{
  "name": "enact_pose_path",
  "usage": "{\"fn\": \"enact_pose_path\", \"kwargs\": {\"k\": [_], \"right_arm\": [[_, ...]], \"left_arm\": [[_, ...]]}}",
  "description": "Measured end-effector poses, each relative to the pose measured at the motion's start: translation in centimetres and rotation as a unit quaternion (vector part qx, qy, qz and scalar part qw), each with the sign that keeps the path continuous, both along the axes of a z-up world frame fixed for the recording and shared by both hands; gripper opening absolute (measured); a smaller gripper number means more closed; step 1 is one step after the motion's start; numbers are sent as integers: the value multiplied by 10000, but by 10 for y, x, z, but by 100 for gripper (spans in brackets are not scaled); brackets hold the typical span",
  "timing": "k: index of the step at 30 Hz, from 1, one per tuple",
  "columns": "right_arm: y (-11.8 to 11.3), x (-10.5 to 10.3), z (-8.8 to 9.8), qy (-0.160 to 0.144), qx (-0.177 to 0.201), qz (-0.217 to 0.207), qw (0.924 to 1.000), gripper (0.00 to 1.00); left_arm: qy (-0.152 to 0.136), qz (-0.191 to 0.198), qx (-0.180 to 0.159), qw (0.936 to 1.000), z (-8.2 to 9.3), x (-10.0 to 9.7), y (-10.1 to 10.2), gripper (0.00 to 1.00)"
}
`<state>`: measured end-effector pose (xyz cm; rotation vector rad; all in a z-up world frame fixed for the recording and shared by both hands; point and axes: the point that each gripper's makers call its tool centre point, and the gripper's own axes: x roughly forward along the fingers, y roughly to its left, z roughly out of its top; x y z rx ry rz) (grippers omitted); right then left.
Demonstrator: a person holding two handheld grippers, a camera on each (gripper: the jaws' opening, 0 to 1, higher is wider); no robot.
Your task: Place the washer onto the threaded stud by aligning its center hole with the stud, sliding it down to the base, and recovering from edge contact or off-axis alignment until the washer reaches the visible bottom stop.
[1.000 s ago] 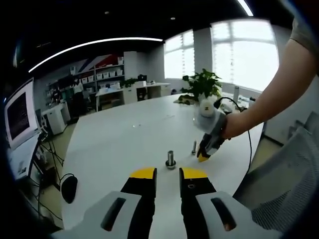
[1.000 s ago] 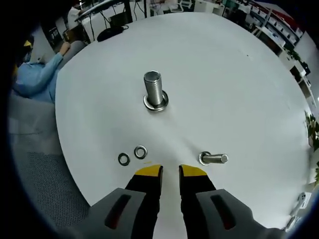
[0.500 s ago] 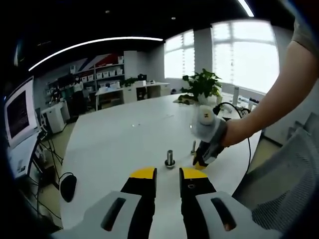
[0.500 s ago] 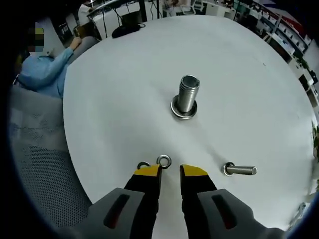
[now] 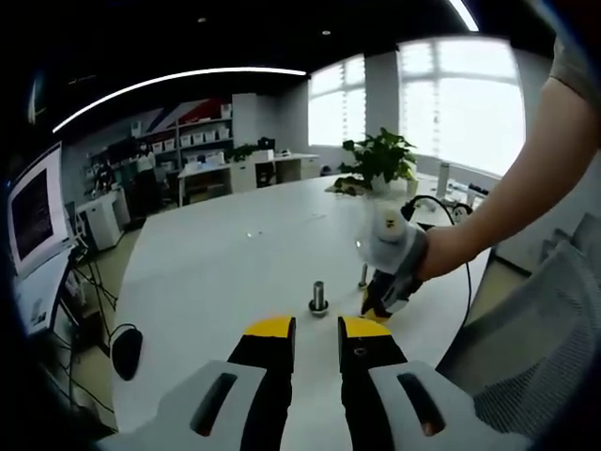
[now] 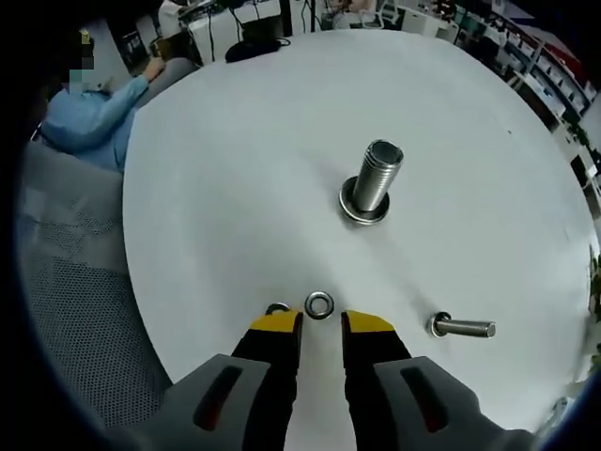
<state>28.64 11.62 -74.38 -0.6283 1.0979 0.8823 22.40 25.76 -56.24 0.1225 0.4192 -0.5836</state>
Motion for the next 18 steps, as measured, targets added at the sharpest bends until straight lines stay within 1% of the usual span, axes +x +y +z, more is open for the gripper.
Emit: {"fn": "enact_pose_path", "kwargs": {"k": [6,11,15,18], "right_arm": [[0,3,-1,11,32,35,10000,19],[3,5,-2,1,-8,169,9999,19],[6,1,-1,-30,-127,550,9984,18],[6,1,-2,-3,-126,692,9975,17]], "left_arm": [[20,21,-19,10000,0,0,1,16],[26,36,-21,10000,-1,0,2,16],[28,26,-7,10000,-1,0,1,16],[34,9,5,10000,-2,0,0,16]]}}
